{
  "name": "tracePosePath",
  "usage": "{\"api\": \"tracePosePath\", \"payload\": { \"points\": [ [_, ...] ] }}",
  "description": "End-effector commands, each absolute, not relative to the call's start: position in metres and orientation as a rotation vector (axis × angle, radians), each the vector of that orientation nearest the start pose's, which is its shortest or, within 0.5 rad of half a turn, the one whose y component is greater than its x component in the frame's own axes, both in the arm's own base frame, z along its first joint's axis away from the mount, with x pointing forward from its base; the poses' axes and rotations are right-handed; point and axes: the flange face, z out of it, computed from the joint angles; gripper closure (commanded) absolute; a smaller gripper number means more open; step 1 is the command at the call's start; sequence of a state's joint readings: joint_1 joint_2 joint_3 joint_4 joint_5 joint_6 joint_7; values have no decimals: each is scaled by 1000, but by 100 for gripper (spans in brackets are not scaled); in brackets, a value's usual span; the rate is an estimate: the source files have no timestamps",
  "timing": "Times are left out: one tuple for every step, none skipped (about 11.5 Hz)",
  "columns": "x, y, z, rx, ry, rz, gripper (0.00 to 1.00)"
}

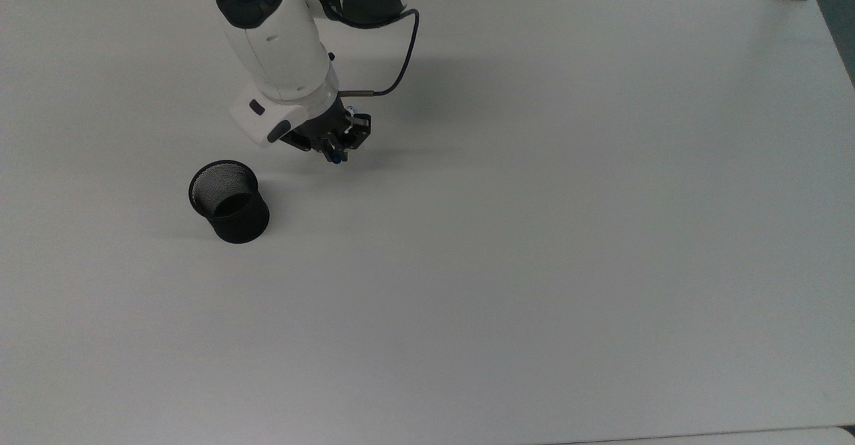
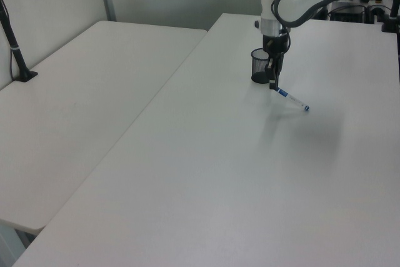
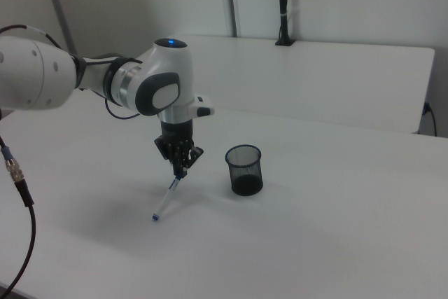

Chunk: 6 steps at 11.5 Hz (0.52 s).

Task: Remove the marker
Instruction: 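Lower the marker beside the cup and open the gripper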

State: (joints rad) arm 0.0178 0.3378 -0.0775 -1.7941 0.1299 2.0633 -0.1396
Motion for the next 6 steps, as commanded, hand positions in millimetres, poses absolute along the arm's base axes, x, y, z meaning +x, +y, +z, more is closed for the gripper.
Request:
{"api": "tracePosePath", "payload": {
  "points": [
    [632,-18,343,-3079,-25,86,87],
    [632,-12,339,-3085,-53,95,66],
    [632,-11,338,-3089,-59,101,26],
    [633,-11,340,-3092,-39,95,9],
    [633,-10,344,-3093,-43,88,0],
    [633,-11,353,-3093,-39,71,0]
  ]
}}
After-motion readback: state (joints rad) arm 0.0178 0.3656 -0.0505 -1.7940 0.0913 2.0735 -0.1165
